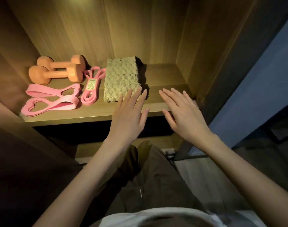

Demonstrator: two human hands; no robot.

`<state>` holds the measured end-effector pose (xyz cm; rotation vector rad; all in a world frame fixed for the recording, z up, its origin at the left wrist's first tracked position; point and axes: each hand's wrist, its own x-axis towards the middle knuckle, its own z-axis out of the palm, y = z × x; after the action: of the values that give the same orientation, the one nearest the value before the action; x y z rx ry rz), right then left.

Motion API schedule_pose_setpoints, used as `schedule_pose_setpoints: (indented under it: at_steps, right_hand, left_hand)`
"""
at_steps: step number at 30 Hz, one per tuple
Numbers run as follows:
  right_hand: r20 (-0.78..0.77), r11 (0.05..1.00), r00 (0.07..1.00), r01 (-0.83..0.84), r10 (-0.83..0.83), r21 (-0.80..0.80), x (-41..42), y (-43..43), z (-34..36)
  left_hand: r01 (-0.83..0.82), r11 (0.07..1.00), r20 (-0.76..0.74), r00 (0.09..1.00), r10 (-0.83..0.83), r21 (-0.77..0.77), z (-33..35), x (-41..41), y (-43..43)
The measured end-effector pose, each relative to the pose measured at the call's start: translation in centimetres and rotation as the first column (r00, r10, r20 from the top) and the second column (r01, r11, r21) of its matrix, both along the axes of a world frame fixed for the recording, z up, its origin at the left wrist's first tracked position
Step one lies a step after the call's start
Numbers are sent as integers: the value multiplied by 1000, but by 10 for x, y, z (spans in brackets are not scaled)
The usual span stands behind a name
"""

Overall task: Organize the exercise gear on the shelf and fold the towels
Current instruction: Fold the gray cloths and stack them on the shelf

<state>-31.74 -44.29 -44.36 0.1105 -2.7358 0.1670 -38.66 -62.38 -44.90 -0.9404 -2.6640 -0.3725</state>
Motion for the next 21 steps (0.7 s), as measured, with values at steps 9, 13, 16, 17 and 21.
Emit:
schedule_pose_setpoints:
  at_steps: [9, 13, 16, 17, 21]
  right_hand:
    - [170, 1000, 985, 10, -12, 12, -31, 33, 26]
    - [266, 999, 964, 33, -23, -34, -28, 42, 64]
    - [280, 995, 959, 69, -46, -70, -20, 43, 102]
    - [289, 993, 955, 89, -62, -81, -17, 42, 116]
    - [307, 978, 944, 169, -124, -123, 5, 39, 170]
  left_hand:
    - [78, 991, 121, 991, -65, -107, 18, -41, 47]
    - [132, 970, 167, 981, -98, -205, 58, -48, 60]
    - [162, 962, 192, 974, -120, -221, 100, -46, 63]
    - [174, 960, 200, 971, -131, -218, 115, -43, 64]
    - [247, 949, 250, 948, -196, -194, 176, -27, 68]
